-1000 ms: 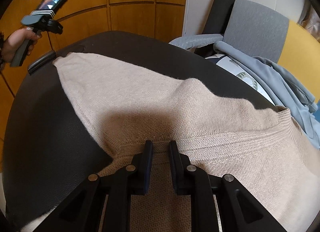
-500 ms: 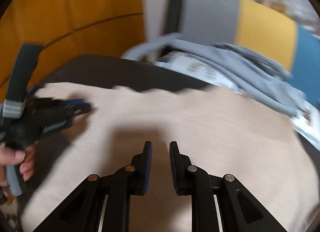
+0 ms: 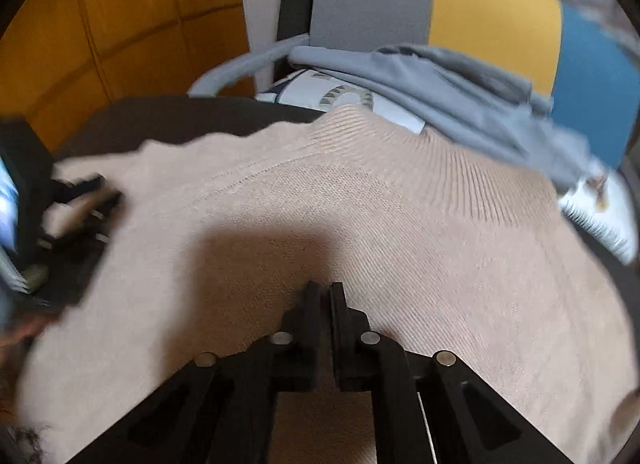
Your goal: Fold clothes
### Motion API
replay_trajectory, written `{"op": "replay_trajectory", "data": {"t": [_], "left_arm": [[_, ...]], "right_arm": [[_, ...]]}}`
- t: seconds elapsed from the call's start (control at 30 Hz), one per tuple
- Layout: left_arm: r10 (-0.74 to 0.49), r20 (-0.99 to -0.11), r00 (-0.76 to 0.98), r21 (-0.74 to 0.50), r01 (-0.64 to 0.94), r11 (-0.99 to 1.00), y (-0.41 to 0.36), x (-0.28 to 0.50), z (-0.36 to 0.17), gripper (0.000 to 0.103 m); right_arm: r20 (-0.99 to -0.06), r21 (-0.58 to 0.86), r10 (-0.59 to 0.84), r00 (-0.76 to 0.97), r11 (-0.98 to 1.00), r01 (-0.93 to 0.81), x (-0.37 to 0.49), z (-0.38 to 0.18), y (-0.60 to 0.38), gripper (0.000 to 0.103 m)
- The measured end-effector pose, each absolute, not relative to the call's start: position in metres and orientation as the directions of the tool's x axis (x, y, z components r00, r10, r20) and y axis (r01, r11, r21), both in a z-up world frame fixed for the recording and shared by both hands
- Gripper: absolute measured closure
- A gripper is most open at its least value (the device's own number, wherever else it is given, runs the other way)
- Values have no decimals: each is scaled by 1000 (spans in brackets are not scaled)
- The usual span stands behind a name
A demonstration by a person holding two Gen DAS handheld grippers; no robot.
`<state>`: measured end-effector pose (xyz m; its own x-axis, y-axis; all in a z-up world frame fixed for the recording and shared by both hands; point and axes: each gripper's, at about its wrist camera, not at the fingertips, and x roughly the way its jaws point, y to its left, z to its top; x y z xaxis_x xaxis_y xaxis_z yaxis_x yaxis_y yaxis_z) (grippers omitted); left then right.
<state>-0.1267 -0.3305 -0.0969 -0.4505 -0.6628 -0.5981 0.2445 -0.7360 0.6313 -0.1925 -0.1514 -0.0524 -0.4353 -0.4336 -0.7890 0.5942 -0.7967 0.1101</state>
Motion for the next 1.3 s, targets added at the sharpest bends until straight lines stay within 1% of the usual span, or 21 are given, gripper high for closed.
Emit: {"op": "replay_trajectory", "data": {"t": [0.03,0.07,0.1,0.13,0.2,0.23,0.4,0.47,0.57,0.67,0.77,0.8,0.87,0.9,0.97,1.0,1.03,1.1,1.17,1.23,1.3], "left_arm": [[-670,-605,-431,626,262,-734,-328,-128,-94,75],[-661,-621,-421,602,284,-746,-323,-128,-90,75],[-633,-648,-424,552,311,-774,-318,-127,-84,75],[-598,-677,-428,502,325,-801,-311,-126,-80,75],[-517,-734,-440,412,318,-854,-291,-123,-75,75],[-497,-748,-440,389,315,-866,-282,-121,-75,77],[-545,-704,-454,437,328,-837,-249,-114,-78,77],[-520,-717,-465,392,347,-852,-249,-107,-71,77],[-469,-704,-533,307,368,-878,-248,-104,-55,77],[-441,-683,-583,245,385,-890,-240,-98,-43,77],[-356,-720,-595,147,371,-917,-233,-94,-45,76],[-323,-744,-585,119,359,-926,-231,-95,-52,76],[-299,-769,-565,104,350,-931,-224,-92,-69,76],[-304,-762,-572,108,351,-930,-216,-86,-76,75],[-310,-752,-583,107,355,-929,-215,-84,-76,74],[-304,-756,-580,100,356,-929,-215,-84,-77,73],[-300,-756,-582,93,359,-929,-214,-82,-77,72],[-293,-755,-586,75,367,-927,-217,-81,-78,69],[-283,-755,-592,51,377,-925,-220,-79,-79,64],[-270,-754,-598,24,386,-922,-224,-76,-79,59],[-257,-754,-605,-2,393,-919,-228,-71,-79,58]], "right_arm": [[-763,163,-466,-448,-810,564,-187,-44,-128,68],[-736,217,-496,-461,-818,533,-182,-36,-104,62],[-715,250,-510,-478,-825,506,-176,-29,-82,53],[-705,251,-503,-499,-836,488,-169,-23,-60,50],[-713,209,-437,-548,-879,429,-151,-14,-7,50],[-725,180,-390,-568,-903,391,-143,-10,21,50],[-777,122,-185,-602,-982,145,-92,7,160,50],[-811,106,-115,-574,-993,50,-72,8,203,50],[-862,112,-73,-501,-992,-49,-48,-5,245,50],[-894,52,-2,-447,-994,-100,-34,-19,260,50],[-905,32,29,-424,-990,-135,-29,-35,264,39],[-912,40,24,-411,-988,-147,-27,-41,264,38],[-920,68,-3,-391,-986,-153,-25,-53,264,37],[-912,56,5,-411,-989,-135,-24,-53,261,40],[-896,43,4,-445,-995,-95,-23,-51,255,62],[-896,63,-25,-443,-996,-71,-24,-49,254,89],[-899,85,-54,-435,-995,-53,-27,-47,254,93],[-901,106,-83,-425,-994,-30,-32,-41,255,93],[-898,94,-82,-432,-996,-6,-40,-29,257,93],[-888,7,-28,-460,-999,46,-50,-6,257,93],[-868,-96,38,-496,-991,93,-60,17,254,93]]}}
